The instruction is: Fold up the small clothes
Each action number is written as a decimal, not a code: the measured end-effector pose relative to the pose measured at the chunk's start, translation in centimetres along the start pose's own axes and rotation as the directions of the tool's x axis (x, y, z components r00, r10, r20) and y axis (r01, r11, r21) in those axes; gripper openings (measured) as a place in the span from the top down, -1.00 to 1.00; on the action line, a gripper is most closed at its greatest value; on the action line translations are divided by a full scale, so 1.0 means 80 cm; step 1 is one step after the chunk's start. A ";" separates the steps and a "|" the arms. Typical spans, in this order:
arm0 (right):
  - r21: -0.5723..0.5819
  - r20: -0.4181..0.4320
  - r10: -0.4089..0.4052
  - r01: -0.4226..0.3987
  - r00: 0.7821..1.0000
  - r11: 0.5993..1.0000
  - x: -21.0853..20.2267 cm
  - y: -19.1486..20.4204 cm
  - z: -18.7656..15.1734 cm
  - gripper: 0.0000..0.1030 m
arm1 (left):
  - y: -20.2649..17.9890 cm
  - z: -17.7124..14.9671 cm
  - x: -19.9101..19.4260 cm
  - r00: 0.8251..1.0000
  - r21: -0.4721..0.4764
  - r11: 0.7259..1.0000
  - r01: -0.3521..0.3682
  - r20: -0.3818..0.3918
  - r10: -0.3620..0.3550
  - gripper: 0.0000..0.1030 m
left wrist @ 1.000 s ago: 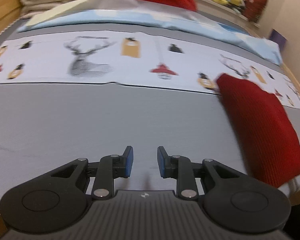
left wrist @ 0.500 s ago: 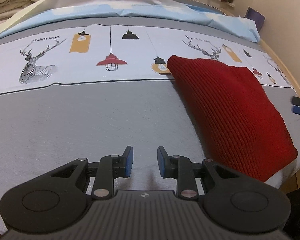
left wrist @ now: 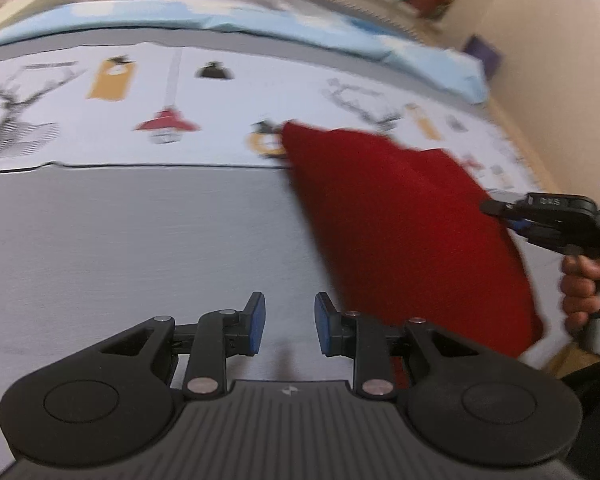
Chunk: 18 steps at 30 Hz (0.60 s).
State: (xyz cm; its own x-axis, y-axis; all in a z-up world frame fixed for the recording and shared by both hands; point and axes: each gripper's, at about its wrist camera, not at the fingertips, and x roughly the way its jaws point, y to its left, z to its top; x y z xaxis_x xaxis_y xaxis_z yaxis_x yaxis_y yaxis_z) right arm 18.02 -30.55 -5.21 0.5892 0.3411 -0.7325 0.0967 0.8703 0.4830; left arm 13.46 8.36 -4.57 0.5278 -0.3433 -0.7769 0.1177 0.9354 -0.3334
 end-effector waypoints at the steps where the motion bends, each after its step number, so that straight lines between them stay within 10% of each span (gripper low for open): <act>1: 0.019 0.060 0.022 -0.023 0.998 1.000 -0.014 -0.001 0.003 0.72 | -0.007 0.001 0.000 0.999 -0.001 0.999 0.040 0.009 -0.040 0.39; 4: 0.023 0.222 -0.004 -0.001 0.975 1.000 -0.055 -0.006 0.006 0.87 | -0.036 0.004 0.007 0.988 0.026 0.989 0.149 0.026 -0.150 0.35; 8: -0.003 0.054 -0.134 0.134 0.989 0.991 -0.028 -0.022 -0.004 0.89 | -0.081 -0.004 0.026 0.980 0.097 0.976 0.196 0.004 -0.197 0.35; 12: 0.005 0.096 -0.124 0.124 0.988 0.992 -0.047 -0.022 -0.005 0.78 | -0.114 -0.019 0.056 0.981 0.189 0.964 0.185 -0.103 -0.168 0.36; 15: 0.033 0.109 -0.017 0.013 0.994 0.999 -0.062 -0.025 -0.006 0.13 | -0.125 -0.041 0.081 0.973 0.292 0.946 0.138 -0.220 -0.074 0.37; 18: -0.056 0.019 0.027 -0.026 0.999 0.998 -0.052 -0.016 -0.011 0.01 | -0.122 -0.048 0.087 0.967 0.306 0.943 0.134 -0.247 -0.057 0.37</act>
State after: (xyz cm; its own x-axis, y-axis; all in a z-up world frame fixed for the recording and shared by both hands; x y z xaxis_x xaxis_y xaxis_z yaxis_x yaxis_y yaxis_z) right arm 14.71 -32.77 -3.20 0.6070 0.3573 -0.7098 0.0367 0.8797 0.4742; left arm 12.72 -3.50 -8.78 0.2962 -0.4064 -0.8644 0.4390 0.8617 -0.2547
